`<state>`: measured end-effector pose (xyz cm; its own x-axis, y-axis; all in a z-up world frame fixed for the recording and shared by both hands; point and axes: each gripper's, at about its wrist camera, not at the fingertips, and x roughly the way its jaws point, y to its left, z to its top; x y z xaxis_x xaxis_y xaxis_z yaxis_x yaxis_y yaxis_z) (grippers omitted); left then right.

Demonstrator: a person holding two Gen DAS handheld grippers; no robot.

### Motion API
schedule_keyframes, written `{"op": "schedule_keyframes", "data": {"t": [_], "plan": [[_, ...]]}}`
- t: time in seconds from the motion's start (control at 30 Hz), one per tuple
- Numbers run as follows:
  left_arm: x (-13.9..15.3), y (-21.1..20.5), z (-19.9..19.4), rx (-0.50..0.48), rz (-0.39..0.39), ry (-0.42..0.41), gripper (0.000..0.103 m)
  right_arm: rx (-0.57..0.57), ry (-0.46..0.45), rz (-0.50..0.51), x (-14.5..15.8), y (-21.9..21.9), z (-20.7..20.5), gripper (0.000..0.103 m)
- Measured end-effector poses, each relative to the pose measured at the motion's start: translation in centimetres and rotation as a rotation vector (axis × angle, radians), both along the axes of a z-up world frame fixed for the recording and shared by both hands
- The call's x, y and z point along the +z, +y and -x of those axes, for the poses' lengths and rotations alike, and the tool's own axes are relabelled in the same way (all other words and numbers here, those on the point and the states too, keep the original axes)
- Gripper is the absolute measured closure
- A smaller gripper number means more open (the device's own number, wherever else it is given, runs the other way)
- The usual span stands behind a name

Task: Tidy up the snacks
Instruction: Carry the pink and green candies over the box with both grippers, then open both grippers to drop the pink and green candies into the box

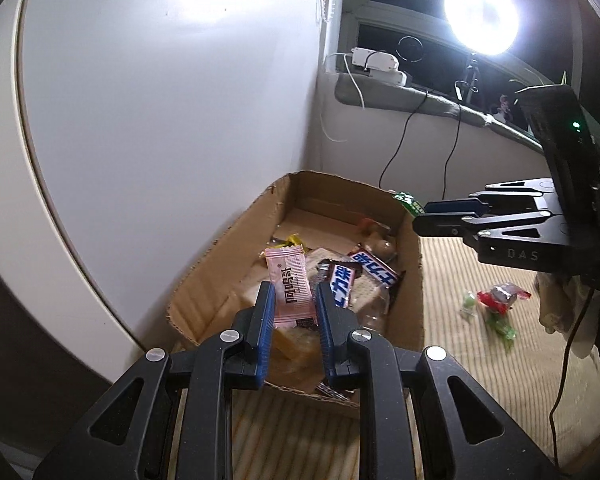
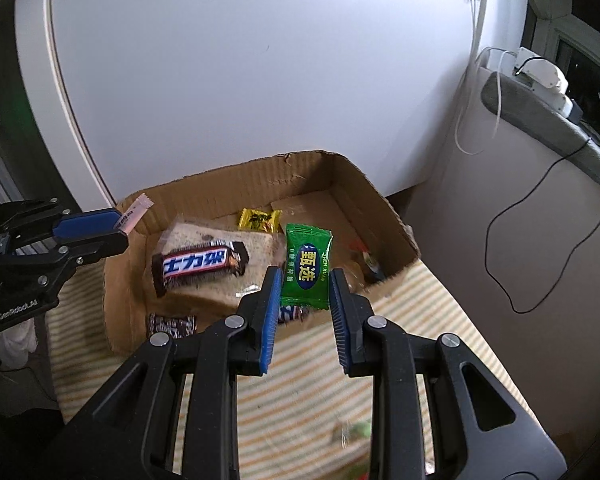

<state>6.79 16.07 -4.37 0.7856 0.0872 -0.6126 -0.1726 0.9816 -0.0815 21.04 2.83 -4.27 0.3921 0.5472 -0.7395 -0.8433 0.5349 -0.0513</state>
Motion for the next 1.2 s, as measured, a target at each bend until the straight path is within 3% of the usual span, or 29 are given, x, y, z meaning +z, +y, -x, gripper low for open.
{"op": "schedule_keyframes", "data": {"t": [0.8,0.83,0.9,0.97,1.2], "plan": [[-0.2,0.4,-1.3,0.027,-0.019,0.015,0.082,-0.006,0.045,-0.003,-1.3,3.5,-2.5,0.076],[-0.2,0.4,-1.3,0.027,-0.021,0.015,0.082,-0.007,0.045,-0.003,-1.2,3.5,-2.5,0.074],[-0.2,0.4,-1.4,0.026,-0.022,0.016,0.080,-0.011,0.039,-0.006,-1.2,3.4,-2.6,0.055],[-0.1,0.3,-1.4,0.024,-0.025,0.014,0.069,-0.014,0.027,-0.011,-0.9,3.2,-2.5,0.044],[0.2,0.0,-1.0,0.020,-0.030,0.005,0.060,-0.038,0.008,-0.046,0.2,2.4,-2.3,0.016]]}}
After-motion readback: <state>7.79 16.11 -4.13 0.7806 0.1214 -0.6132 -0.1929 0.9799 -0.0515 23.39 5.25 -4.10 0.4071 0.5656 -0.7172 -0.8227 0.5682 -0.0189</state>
